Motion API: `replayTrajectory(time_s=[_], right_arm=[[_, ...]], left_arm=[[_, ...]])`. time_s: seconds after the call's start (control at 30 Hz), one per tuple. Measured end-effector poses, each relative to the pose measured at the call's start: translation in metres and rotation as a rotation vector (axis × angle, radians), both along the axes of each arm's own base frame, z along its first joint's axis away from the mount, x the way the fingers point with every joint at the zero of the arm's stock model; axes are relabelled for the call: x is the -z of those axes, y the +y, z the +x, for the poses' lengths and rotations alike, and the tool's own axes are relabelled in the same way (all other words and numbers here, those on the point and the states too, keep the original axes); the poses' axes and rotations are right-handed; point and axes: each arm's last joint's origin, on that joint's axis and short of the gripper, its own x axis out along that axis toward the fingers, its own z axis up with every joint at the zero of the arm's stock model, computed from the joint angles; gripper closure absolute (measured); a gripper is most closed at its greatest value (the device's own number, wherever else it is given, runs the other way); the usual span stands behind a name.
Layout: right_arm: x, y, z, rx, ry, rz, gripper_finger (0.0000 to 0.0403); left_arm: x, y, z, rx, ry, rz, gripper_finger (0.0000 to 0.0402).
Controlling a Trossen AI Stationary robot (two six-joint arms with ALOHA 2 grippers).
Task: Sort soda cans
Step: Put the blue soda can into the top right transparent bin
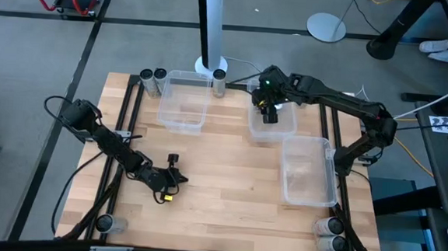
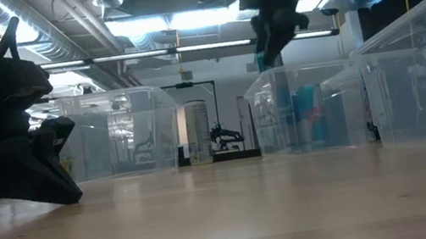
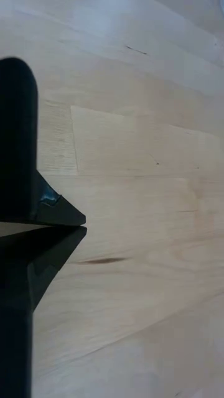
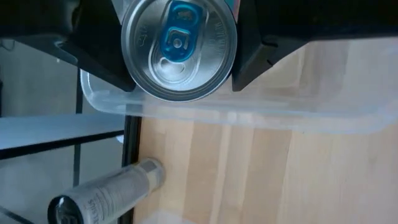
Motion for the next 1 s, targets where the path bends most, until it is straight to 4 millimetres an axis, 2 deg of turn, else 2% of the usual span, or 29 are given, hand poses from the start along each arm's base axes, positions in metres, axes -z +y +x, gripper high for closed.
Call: replayTrajectory(time_s=[0.2,0.53,0.7,1.0], right_arm=[[0.024,-0.015,-0.005,0.018,-0.030,0.032,0.0175],[0.056,-0.018,-0.011,0.011,-0.021,0.049,0.0166],[0.060,-0.017,-0.012,0.017,-0.004,0.047,0.0148],[0.060,-0.018,-0.013,0.030,0.011,0.019,0.0144]], left_arm=[[0.000,0.000,0.000,-0.003,-0.001,-0.003,0.0394],[0.000,0.000,0.000,-0.005,-0.003,-0.001,0.0394],[0.000,0.000,0.000,-0.006,-0.004,-0.001,0.0394],[0.000,0.000,0.000,-0.006,-0.005,-0.001,0.0394]])
